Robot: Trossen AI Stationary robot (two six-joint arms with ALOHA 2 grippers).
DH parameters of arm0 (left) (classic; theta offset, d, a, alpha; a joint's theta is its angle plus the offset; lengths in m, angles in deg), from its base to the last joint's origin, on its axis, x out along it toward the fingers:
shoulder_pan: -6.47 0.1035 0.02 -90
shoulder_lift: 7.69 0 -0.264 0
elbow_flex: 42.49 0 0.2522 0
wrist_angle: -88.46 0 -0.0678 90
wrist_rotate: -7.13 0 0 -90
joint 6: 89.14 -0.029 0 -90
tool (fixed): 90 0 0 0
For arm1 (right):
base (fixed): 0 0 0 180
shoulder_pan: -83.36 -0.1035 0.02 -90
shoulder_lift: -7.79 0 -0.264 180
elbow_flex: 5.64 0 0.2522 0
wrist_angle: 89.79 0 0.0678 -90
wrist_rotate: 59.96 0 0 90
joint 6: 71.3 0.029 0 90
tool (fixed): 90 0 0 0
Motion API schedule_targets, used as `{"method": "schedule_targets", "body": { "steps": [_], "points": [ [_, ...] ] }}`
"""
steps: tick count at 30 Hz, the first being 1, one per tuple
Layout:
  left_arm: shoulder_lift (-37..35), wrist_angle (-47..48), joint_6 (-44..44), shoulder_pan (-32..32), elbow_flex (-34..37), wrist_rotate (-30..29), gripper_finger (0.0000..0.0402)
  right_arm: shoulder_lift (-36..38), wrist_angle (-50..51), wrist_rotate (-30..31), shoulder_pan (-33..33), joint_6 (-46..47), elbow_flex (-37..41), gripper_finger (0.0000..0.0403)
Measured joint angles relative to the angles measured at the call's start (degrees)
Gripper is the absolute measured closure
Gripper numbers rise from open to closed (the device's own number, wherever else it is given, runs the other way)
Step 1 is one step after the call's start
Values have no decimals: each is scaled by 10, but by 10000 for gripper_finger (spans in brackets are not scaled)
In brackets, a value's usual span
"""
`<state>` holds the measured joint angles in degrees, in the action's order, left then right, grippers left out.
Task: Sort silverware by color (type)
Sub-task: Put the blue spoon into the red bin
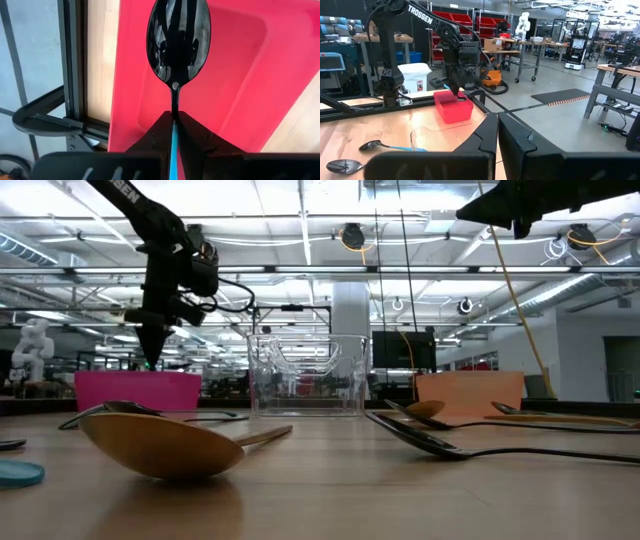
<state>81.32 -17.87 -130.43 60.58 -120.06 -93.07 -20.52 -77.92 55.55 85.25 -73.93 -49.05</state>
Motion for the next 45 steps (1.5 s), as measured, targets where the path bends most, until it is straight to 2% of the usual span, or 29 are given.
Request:
{"method": "schedule_targets", "body": {
  "steps": [9,20,45],
  "points": [
    [0,0,58,22,0,27,376,0,0,0,0,0,0,392],
    [0,-17,77,25,12,48,376,0,0,0,0,0,0,392],
    [-1,-35,133,25,27,57,376,0,5,0,0,0,0,392]
  ]
}}
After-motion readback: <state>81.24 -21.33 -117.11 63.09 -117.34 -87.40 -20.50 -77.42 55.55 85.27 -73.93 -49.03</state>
